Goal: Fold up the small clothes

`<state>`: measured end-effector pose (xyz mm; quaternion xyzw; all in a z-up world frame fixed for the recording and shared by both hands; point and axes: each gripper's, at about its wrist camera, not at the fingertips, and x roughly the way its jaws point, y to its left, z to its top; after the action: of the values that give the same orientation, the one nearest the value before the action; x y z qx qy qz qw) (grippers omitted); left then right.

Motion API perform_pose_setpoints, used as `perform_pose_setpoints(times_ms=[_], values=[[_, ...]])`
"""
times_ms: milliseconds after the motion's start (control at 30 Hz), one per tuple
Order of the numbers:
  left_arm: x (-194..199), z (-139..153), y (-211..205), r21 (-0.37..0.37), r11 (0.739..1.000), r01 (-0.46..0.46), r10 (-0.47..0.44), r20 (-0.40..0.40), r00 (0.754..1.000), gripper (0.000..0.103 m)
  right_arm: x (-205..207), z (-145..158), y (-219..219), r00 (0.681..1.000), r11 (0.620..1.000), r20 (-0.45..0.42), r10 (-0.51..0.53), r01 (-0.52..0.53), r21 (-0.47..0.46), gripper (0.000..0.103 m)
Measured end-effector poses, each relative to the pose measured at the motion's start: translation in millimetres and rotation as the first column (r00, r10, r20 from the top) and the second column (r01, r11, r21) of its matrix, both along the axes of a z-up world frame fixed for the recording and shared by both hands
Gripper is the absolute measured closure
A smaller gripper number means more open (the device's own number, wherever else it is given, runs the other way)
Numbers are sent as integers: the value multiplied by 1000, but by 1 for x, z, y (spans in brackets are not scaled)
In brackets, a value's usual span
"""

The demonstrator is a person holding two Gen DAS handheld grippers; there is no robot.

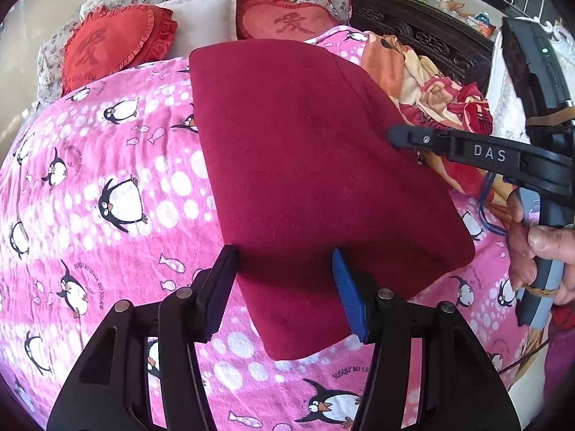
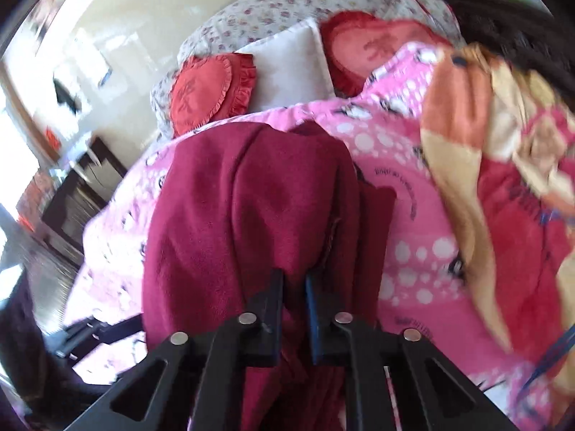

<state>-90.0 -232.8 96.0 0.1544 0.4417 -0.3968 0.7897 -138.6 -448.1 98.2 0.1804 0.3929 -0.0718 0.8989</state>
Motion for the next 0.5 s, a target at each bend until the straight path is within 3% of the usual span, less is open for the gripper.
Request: perform_pose_setpoints(times_ms=[100,200,300,400,500], values=[[0,-2,-3,-5,1000,-3,3,3,1000,46,0,6,1,1000,994,-3,-13,13,-113,96],[-3,-5,-9,9,1000,-1,1,17,1000,41,11,-18,5,997,984,-73,-35,22,-175,96],[-4,-4,-7,13,1000,0,0,15,1000,41,5,-17,-1,997,990,-56,-62,55,-128,96],[0,-2,-3,2,1000,-13,13,-3,1000,41,-10,4,-8,994,993,-5,-106,105,-53,94],[2,-1,-2,-4,1000,-28,28,-6,1000,41,-27,22,5,996,997,59,-66,68,-27,90]])
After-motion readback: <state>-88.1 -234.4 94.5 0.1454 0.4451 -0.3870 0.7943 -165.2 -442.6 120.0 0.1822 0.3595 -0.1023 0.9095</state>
